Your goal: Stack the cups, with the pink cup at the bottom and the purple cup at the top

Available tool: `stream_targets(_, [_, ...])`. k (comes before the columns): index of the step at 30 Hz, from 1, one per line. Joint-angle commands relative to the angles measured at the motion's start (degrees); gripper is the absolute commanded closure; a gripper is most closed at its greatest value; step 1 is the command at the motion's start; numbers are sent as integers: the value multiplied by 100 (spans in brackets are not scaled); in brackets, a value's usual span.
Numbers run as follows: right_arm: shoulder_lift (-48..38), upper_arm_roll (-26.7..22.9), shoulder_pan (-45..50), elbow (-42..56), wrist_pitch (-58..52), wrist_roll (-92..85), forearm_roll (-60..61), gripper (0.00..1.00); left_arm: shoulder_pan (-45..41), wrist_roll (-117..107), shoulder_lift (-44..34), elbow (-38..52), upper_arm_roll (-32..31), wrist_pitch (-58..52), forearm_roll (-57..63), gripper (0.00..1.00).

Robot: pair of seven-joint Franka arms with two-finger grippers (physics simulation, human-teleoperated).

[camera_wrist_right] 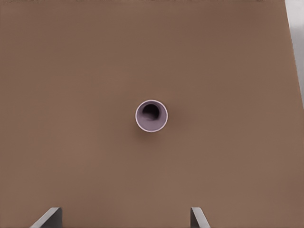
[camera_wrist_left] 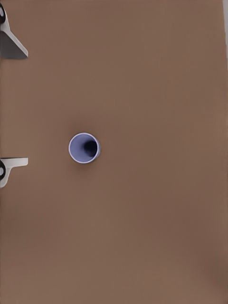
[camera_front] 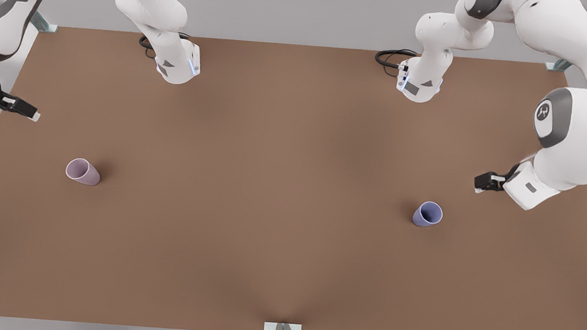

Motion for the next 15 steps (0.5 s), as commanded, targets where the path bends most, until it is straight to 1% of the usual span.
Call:
stream_targets(1, [91,-10,1604,71,305,-212,9,0,0,252,6,2,-1,154,29,0])
stream_targets(2, [303,-10,1612,274,295,-248,9,0,0,252,15,2,-1,154,38,0])
stream_targets(5, [584,-45,1604,283,523,-239,-44,0,0,243,50,-7,-1,154,38,0])
stream_targets(6, [689,-176,1604,274,734,-291,-61,0,0,235,59,-33,-1,119,29,0])
stream_targets(7, [821,-457,1612,125,1050,-607,-9,0,0,235,59,-42,-1,92,29,0])
stream_targets(8, [892,-484,1612,2,1297,-819,-18,0,0,235,59,-51,-1,83,29,0])
stream_targets(10, [1129,-977,2105,-112,1851,-819,61,0,0,235,59,-60,-1,57,29,0])
stream_targets(11, [1147,-977,2105,-244,2000,-819,61,0,0,235,59,-69,-1,48,29,0])
stream_targets(15, [1726,-994,1709,-78,2053,-854,290,0,0,235,120,-69,8,31,29,0])
